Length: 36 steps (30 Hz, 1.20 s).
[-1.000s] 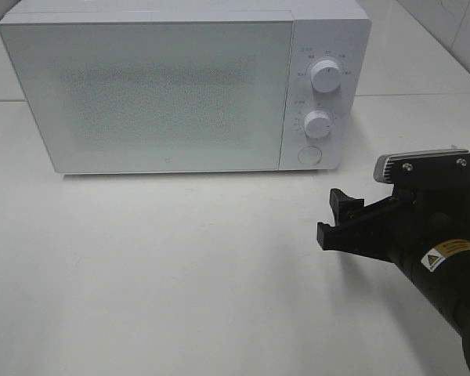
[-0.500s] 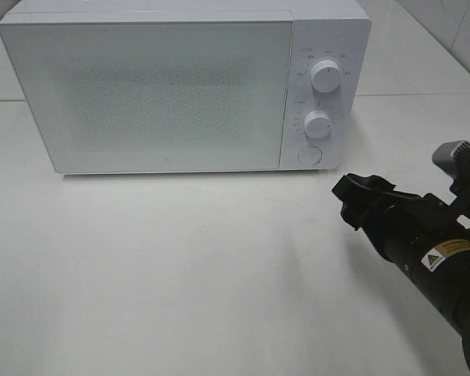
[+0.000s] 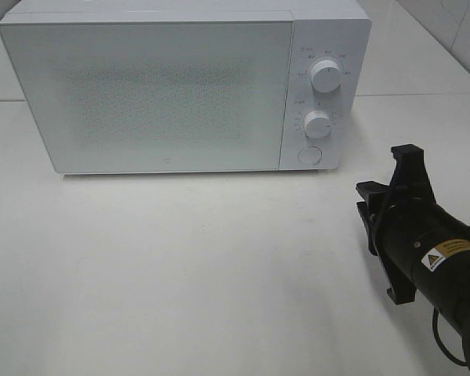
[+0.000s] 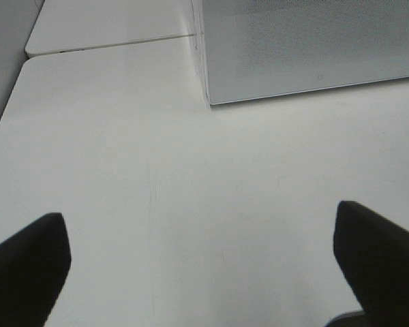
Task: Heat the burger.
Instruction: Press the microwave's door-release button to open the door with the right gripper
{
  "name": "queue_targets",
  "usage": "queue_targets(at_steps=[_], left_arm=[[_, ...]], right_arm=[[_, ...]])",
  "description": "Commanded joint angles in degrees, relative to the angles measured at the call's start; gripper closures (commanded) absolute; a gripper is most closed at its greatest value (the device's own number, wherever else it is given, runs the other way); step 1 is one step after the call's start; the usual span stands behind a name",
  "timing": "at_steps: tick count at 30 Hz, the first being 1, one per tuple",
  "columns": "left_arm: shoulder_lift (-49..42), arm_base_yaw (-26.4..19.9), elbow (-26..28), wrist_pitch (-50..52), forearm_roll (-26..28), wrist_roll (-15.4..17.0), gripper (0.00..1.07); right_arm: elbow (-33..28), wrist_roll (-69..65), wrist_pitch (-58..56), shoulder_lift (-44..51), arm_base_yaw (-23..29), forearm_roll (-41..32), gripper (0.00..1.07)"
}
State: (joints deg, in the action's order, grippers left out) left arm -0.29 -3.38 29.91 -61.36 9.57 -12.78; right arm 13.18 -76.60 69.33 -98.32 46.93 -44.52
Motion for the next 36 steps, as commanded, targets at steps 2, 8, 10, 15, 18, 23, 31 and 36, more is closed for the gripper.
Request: queue_targets(at_steps=[2,8,10,15,18,23,31,36], left_arm=[[-0.3,-0.1,-0.2,-0.2,0.4,0.3,0.09],[-0.3,-0.1,-0.2,-0.2,0.4,0.3,0.09],[-0.3,-0.1,-0.2,-0.2,0.4,0.3,0.09],[-0.3,-0.1,-0.2,-0.2,0.3,0.3,0.09],[-0.3,-0.1,-0.2,-0.2,0.3,0.3,0.09],[-0.3,-0.1,-0.2,-0.2,0.3,0.3,0.09],[-0.3,-0.1,-0.2,-0.2,0.3,0.3,0.09],[-0.3,-0.1,-0.2,-0.2,0.3,0.3,0.09]], right_arm=[[0.4,-3.2,7.0,0.0,0.2,-2.0,0.95],[0.4,-3.0,4.8,0.0,0.1,-6.0,1.07],[0.9,-2.6,3.6,-0.2,-0.2,-6.1,1.07],[3.4,-2.8,3.2,-2.8,-0.2,-6.4,1.07],[5.4,-3.2,3.2,-5.3,-0.2,-7.4,1.07],[8.8,-3.0,3.2,-8.1,-0.2,-7.4,1.07],[14.7,-2.9,-0.5,-13.1,-1.7,-6.2,1.07],[17.8,-2.9,-2.2,-15.0,-4.5,-3.0,1.07]])
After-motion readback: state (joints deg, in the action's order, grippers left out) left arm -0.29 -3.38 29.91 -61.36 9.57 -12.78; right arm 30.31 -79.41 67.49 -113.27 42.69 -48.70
